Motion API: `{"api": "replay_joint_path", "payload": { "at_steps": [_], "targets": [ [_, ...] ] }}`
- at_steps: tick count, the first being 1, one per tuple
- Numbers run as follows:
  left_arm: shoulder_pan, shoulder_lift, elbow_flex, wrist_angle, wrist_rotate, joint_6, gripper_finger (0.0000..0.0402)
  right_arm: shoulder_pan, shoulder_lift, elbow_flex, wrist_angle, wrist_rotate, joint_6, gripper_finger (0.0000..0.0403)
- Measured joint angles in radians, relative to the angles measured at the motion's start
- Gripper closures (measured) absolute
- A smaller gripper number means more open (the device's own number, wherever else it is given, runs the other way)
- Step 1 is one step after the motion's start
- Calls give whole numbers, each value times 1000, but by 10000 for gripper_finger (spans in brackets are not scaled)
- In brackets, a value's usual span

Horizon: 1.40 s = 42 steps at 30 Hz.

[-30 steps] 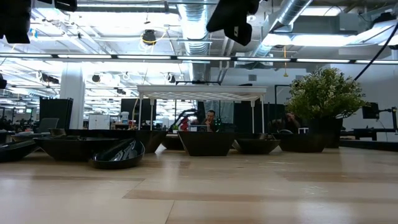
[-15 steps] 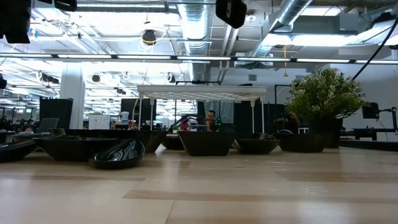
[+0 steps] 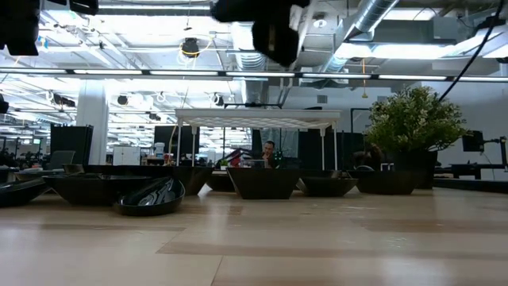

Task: Pick & Place Mini shaped plates
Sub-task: Stack the drop-shaped plate on top of the drop-shaped plate on the shelf

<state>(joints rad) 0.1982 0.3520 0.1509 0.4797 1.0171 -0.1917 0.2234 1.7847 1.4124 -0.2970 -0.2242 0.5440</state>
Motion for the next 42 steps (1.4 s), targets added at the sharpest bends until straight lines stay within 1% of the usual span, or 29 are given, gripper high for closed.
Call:
{"api": "replay_joint_path", "payload": {
  "at_steps": [3,7,11,18,24,27,30,34,36,42],
  "targets": [
    [0,5,0,0,1,0,219,1,40,0,52,-35,67,403],
    [0,10,0,0,3,0,219,1,94,0,111,-41,122,403],
    [0,11,0,0,3,0,219,11,151,0,180,-41,138,403],
    [0,11,0,0,2,0,219,25,224,19,206,-39,168,403],
    [0,11,0,0,2,0,219,38,311,116,166,-29,165,403],
    [0,11,0,0,2,0,219,37,351,184,93,-29,162,399],
    [0,11,0,0,2,0,219,38,366,231,-15,-29,164,383],
    [0,11,0,0,2,0,219,37,357,241,-105,-15,180,353],
    [0,11,0,0,2,0,219,35,348,241,-114,-4,181,344],
    [0,11,0,0,2,0,219,30,348,243,-118,27,200,337]
  ]
}}
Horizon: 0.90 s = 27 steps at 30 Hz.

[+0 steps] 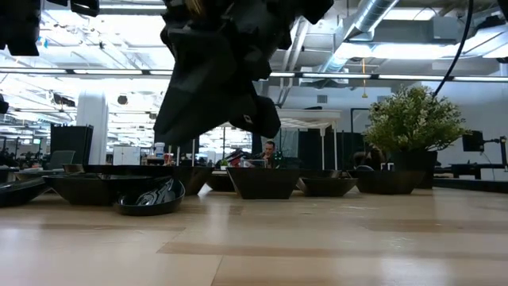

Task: Pick & Place Mini shaped plates
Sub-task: Stack the drop-shaped plate on top of the drop-shaped plate on the shelf

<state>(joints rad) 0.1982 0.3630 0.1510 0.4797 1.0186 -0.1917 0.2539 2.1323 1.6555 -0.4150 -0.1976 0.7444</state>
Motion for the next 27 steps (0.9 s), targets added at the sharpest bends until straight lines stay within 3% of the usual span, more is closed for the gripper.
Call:
{"api": "replay_joint_path", "payload": {
  "at_steps": [8,18,27],
  "targets": [
    [0,0,0,0,0,0,219,-7,0,1,-30,28,16,333],
    [0,0,0,0,0,0,219,-14,0,1,-46,43,42,291],
    [0,0,0,0,0,0,219,-14,0,1,-58,111,32,288]
  ]
}}
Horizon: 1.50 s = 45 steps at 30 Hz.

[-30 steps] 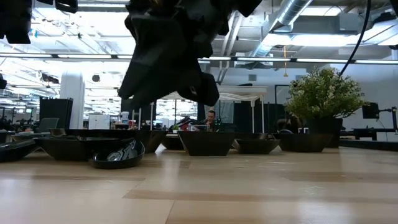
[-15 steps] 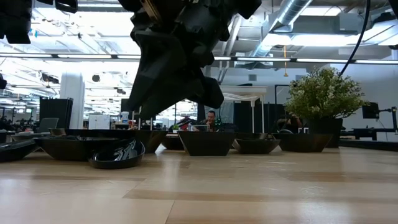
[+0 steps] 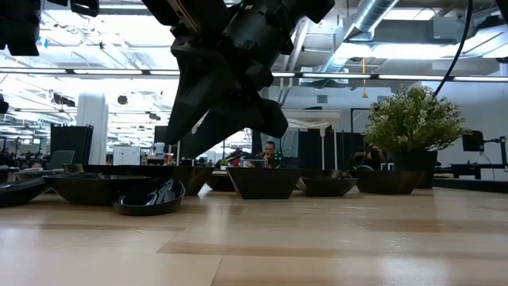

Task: Pick & Place Mini shaped plates
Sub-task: Stack the drop-shaped plate on top of the drop-shaped plate on the shelf

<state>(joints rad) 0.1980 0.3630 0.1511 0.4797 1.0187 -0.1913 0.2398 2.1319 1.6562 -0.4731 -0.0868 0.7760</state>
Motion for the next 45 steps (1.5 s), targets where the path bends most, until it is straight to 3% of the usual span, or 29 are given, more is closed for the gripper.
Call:
{"api": "replay_joint_path", "payload": {
  "at_steps": [12,45],
  "targets": [
    [0,0,0,0,0,0,219,-9,17,-1,-67,46,-24,288],
    [0,0,0,0,0,0,219,-12,16,0,-18,161,-18,288]
  ]
}}
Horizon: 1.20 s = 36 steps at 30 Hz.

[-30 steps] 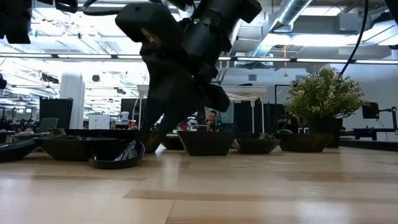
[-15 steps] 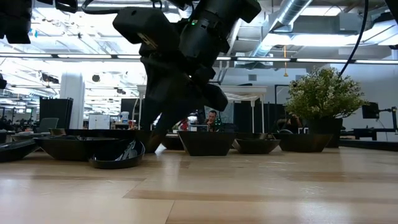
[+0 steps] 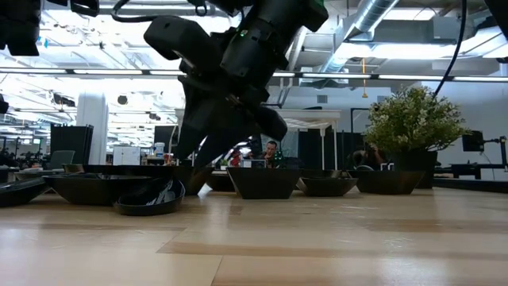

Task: Pick & Place Mini shaped plates
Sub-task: Stack the drop-shaped plate on top of the drop-shaped plate on the shelf

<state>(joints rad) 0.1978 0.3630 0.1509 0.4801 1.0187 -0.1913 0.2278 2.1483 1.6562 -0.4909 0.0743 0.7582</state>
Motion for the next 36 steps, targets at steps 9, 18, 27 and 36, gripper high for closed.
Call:
{"api": "replay_joint_path", "payload": {
  "at_steps": [9,18,27,36],
  "targets": [
    [0,0,0,0,0,0,219,28,18,1,5,-15,11,289],
    [0,0,0,0,0,0,219,19,44,0,5,7,3,294],
    [0,0,0,1,0,0,219,19,58,0,11,2,10,294],
    [0,0,0,1,0,0,219,19,58,29,-26,-6,6,294]
  ]
}}
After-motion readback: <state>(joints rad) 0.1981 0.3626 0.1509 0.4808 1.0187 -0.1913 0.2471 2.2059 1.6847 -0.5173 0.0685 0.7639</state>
